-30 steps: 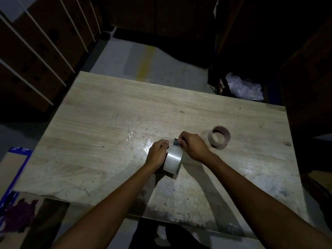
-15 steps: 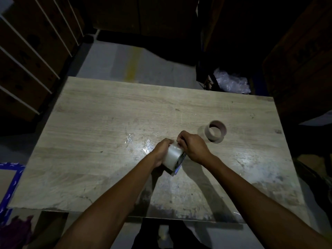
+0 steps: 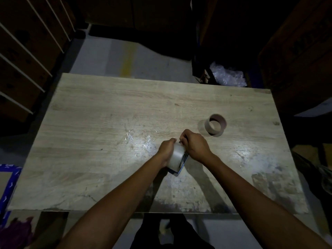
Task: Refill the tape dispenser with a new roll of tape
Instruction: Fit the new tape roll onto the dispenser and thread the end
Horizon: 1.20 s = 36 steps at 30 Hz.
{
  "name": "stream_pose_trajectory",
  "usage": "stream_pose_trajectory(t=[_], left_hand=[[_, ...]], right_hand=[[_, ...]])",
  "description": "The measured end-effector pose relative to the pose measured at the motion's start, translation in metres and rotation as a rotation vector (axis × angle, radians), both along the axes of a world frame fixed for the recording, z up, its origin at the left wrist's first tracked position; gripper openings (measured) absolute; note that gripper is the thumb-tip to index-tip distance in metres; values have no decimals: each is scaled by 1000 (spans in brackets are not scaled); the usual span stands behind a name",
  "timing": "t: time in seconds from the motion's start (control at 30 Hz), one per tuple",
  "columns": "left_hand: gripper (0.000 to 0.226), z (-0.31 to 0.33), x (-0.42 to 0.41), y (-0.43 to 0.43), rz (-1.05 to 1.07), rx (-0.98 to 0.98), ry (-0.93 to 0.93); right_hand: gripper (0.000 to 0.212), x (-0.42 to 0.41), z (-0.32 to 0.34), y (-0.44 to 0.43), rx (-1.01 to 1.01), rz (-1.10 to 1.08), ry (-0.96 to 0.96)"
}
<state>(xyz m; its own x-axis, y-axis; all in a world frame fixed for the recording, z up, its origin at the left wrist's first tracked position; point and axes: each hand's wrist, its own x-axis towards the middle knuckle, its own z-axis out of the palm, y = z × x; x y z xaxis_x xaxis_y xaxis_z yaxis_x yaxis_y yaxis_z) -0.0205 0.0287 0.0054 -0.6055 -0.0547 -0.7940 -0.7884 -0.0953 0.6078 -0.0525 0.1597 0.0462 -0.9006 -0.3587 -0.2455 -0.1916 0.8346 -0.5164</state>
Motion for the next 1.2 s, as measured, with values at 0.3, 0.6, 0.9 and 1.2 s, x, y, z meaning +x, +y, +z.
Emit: stream_pose_trajectory(t=[0.3, 0.6, 0.9, 1.2], left_hand=[[68, 2, -9, 29, -182, -305, -17], [92, 16, -15, 41, -241, -330, -67], [131, -37, -22, 49, -277, -303, -24], [72, -16, -10, 44, -366, -211, 87]], right_hand=[[20, 2, -9, 24, -7, -95, -69], [19, 3, -24, 27, 29, -131, -28], [14, -14, -38, 37, 157, -81, 11], [20, -40, -35, 46, 107, 85, -74]])
